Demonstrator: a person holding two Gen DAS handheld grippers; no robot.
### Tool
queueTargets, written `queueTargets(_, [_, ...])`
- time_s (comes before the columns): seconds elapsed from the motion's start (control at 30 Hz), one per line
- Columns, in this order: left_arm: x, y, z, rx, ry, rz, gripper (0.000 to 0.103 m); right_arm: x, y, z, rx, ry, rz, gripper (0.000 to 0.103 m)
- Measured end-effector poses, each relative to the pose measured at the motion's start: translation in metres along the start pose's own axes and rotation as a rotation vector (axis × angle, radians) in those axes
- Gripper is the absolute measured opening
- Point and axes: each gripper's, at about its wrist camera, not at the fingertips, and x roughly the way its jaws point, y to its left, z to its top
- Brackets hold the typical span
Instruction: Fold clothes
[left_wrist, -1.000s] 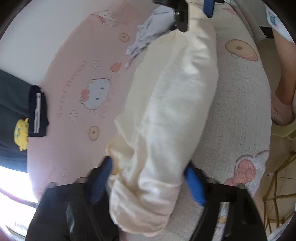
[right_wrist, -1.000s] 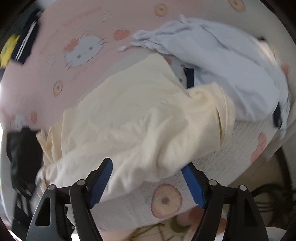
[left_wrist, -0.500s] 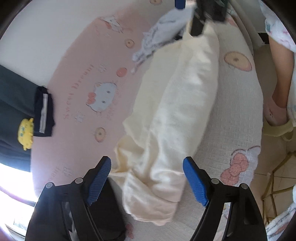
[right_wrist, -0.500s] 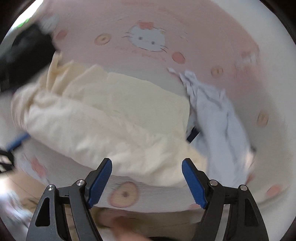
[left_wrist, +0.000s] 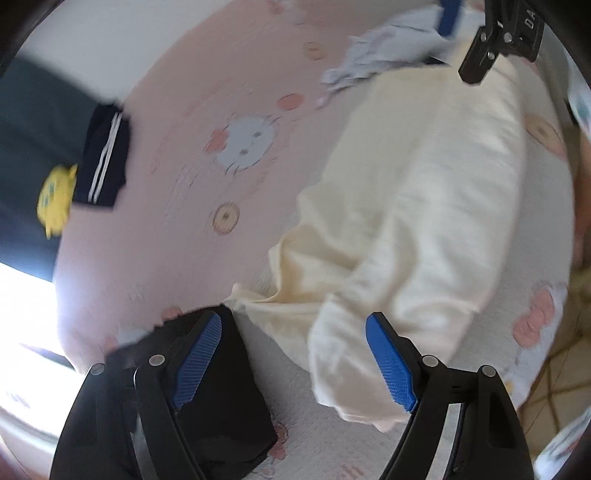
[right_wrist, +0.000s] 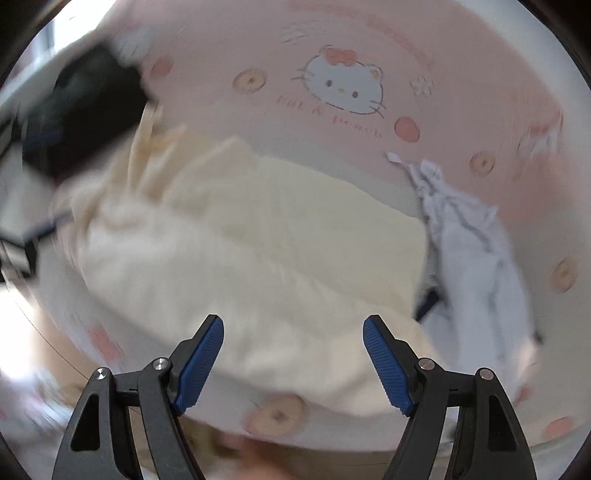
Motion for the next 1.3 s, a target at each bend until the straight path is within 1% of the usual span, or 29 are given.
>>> queueTargets(0.07, [0.016, 0.016, -0.003, -0.059, 0.021, 0.014, 0.080, 0.011, -0.011, 0.013, 0.059, -0.006, 0.029, 0.077])
queueTargets(0.17, [0.040, 0.039, -0.007, -0.154, 0.057, -0.003, 0.080, 0.028, -0.028, 0.033, 0.147, -0.015, 0.073, 0.078])
queueTargets(0.27, [0.066, 0.067, -0.012, -0.279, 0.085, -0.073, 0.080, 0.045, -0.045, 0.053, 0.235, -0.024, 0.117, 0.078])
queueTargets(0.43, [0.101, 0.104, -0.019, -0.524, 0.097, -0.234, 0.080, 0.074, -0.075, 0.085, 0.382, -0.038, 0.192, 0.078])
queueTargets(0.5, [0.115, 0.114, -0.022, -0.601, 0.100, -0.272, 0.080, 0.086, -0.095, 0.082, 0.442, -0.036, 0.233, 0.078])
queueTargets(0.57, [0.127, 0.121, -0.026, -0.670, 0.118, -0.282, 0.080, 0.098, -0.115, 0.079, 0.502, -0.034, 0.275, 0.078])
queueTargets(0.6, [0.133, 0.125, -0.030, -0.717, 0.121, -0.307, 0.080, 0.103, -0.125, 0.078, 0.532, -0.033, 0.295, 0.078])
queueTargets(0.67, [0.139, 0.131, -0.038, -0.811, 0.110, -0.382, 0.080, 0.115, -0.146, 0.075, 0.592, -0.031, 0.337, 0.078])
queueTargets(0.7, [0.140, 0.131, -0.042, -0.841, 0.108, -0.398, 0.080, 0.121, -0.154, 0.074, 0.616, -0.030, 0.352, 0.078])
queueTargets(0.73, [0.140, 0.131, -0.045, -0.863, 0.107, -0.410, 0.080, 0.125, -0.159, 0.072, 0.623, -0.030, 0.349, 0.078])
queueTargets(0.87, [0.132, 0.127, -0.048, -0.842, 0.092, -0.408, 0.080, 0.145, -0.173, 0.066, 0.645, 0.006, 0.309, 0.078])
queueTargets(0.97, [0.132, 0.127, -0.052, -0.846, 0.098, -0.410, 0.080, 0.153, -0.175, 0.063, 0.595, 0.035, 0.229, 0.078])
queueTargets(1.1, [0.138, 0.127, -0.052, -0.864, 0.120, -0.412, 0.079, 0.163, -0.182, 0.059, 0.561, 0.065, 0.206, 0.077])
queueTargets(1.13, [0.138, 0.125, -0.050, -0.872, 0.125, -0.440, 0.077, 0.166, -0.183, 0.059, 0.553, 0.070, 0.199, 0.078])
queueTargets(1.17, [0.139, 0.123, -0.049, -0.880, 0.129, -0.469, 0.062, 0.168, -0.185, 0.060, 0.545, 0.071, 0.200, 0.078])
queueTargets(1.2, [0.139, 0.121, -0.047, -0.887, 0.134, -0.497, 0.055, 0.170, -0.186, 0.061, 0.541, 0.074, 0.202, 0.077])
queueTargets(1.27, [0.141, 0.118, -0.045, -0.916, 0.133, -0.537, 0.055, 0.171, -0.188, 0.062, 0.543, 0.071, 0.214, 0.078])
queueTargets(1.3, [0.144, 0.116, -0.044, -0.925, 0.143, -0.521, 0.055, 0.170, -0.189, 0.062, 0.549, 0.065, 0.227, 0.078])
